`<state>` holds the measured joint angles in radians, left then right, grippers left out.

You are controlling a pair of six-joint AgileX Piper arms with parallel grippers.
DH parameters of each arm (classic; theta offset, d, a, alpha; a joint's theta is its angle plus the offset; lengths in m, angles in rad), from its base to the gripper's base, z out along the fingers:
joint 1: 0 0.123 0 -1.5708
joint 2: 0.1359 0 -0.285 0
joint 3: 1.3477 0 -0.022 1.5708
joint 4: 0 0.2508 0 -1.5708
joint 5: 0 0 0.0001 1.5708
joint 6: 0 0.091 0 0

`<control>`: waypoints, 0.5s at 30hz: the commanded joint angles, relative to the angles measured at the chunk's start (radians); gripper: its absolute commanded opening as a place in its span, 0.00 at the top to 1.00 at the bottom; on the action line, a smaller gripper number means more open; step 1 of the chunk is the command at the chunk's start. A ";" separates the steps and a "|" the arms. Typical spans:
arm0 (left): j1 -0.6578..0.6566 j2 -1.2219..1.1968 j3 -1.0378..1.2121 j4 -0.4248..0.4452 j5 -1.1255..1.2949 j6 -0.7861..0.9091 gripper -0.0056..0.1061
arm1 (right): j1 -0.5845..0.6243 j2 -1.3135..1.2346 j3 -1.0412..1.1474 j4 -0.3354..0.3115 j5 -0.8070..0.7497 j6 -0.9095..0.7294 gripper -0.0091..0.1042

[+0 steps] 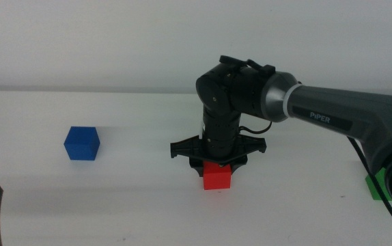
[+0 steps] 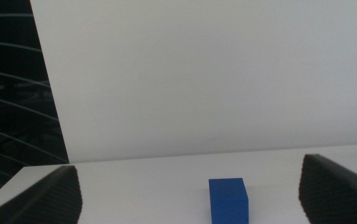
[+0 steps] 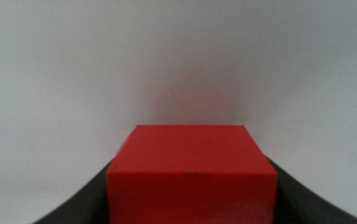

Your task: Stack red cubes first, then green, then blue cubes in a specific spot.

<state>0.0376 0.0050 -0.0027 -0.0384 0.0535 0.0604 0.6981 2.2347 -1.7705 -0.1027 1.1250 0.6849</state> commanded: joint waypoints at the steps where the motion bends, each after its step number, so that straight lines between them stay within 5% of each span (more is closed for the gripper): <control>1: 0.001 -0.041 0.040 -0.002 -0.015 0.000 0.11 | 0.000 -0.003 -0.008 -0.026 0.013 0.007 0.76; 15: 0.001 -0.041 0.040 -0.002 -0.015 0.000 0.11 | 0.000 0.022 -0.008 -0.050 0.023 0.026 0.76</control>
<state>0.0376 0.0050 -0.0027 -0.0384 0.0535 0.0623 0.6981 2.2555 -1.7705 -0.1391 1.1363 0.7044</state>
